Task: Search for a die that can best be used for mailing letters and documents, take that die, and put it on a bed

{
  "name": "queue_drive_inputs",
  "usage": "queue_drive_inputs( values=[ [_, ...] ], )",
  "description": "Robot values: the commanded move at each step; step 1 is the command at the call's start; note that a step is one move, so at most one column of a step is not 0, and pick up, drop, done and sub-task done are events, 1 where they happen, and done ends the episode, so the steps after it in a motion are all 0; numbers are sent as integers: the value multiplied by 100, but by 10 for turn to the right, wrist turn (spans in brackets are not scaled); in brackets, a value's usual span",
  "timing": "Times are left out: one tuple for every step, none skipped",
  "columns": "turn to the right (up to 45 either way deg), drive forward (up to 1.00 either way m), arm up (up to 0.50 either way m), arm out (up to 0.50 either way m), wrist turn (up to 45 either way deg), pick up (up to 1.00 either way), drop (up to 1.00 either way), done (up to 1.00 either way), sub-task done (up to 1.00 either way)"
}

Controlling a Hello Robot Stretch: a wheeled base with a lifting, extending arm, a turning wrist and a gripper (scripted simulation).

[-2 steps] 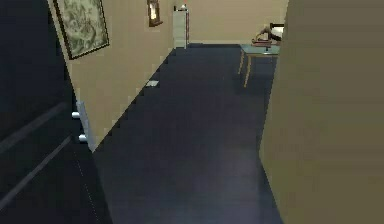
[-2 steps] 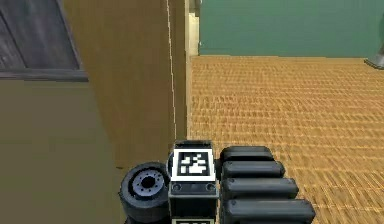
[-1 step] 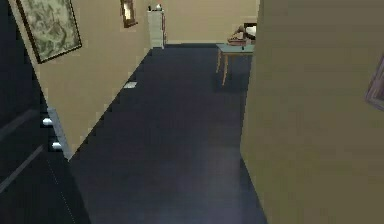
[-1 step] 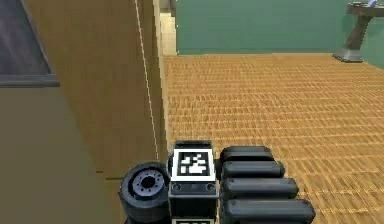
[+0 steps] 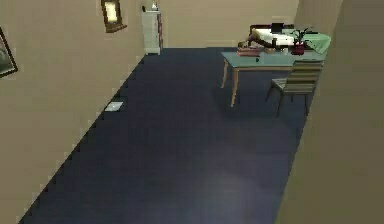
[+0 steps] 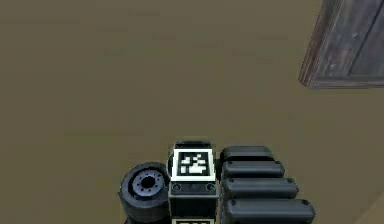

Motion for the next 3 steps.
queue_drive_inputs(
  values=[
    [0,100,0,0,0,0,0,0,0],
    [30,0,0,0,0,0,0,0,0],
    [0,100,0,0,0,0,0,0,0]
  ],
)
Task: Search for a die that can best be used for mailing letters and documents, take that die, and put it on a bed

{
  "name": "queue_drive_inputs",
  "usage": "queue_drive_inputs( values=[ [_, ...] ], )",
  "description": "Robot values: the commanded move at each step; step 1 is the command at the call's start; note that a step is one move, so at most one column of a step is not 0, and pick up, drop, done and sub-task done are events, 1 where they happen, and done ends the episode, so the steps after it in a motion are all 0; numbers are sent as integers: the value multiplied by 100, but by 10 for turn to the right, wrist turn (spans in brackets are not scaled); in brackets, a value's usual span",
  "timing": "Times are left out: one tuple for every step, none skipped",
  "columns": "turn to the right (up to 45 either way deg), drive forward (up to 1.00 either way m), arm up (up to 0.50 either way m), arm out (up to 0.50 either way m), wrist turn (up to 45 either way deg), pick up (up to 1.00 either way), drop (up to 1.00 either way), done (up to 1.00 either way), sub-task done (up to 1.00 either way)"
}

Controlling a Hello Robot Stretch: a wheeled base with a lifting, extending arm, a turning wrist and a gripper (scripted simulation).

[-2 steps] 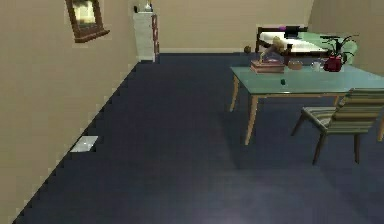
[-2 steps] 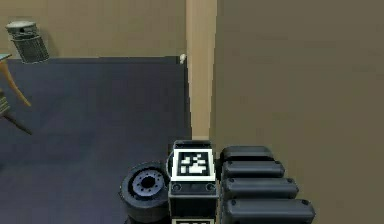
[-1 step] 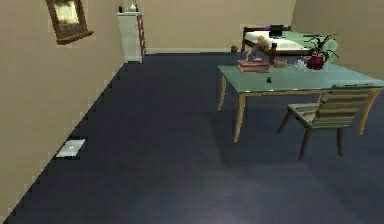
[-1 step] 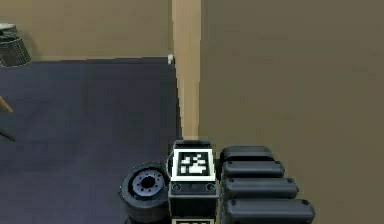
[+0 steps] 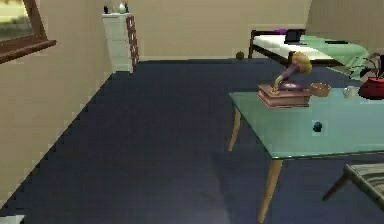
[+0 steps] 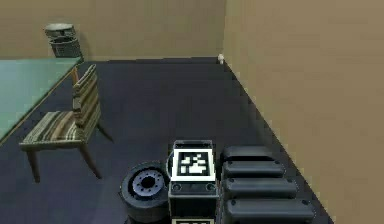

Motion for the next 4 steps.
queue_drive_inputs(
  values=[
    [0,100,0,0,0,0,0,0,0],
    [0,100,0,0,0,0,0,0,0],
    [240,0,0,0,0,0,0,0,0],
    [0,100,0,0,0,0,0,0,0]
  ],
)
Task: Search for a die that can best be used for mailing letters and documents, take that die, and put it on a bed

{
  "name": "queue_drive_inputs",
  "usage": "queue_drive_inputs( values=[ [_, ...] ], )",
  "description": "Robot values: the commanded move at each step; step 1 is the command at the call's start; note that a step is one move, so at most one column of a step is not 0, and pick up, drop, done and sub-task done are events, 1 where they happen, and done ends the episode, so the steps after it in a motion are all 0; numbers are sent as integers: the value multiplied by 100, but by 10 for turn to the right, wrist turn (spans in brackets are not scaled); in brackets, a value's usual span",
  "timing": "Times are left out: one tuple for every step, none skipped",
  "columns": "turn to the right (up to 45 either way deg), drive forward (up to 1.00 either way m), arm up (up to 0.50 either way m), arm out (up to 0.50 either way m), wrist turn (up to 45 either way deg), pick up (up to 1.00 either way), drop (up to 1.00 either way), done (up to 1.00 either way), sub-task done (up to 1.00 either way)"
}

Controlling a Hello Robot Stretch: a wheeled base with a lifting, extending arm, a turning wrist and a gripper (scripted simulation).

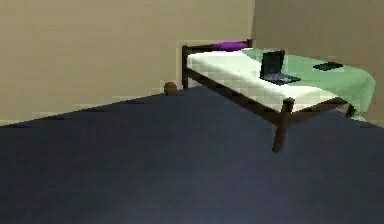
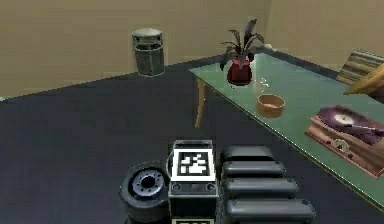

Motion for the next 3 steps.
queue_drive_inputs(
  values=[
    [0,100,0,0,0,0,0,0,0],
    [0,100,0,0,0,0,0,0,0],
    [30,0,0,0,0,0,0,0,0]
  ],
)
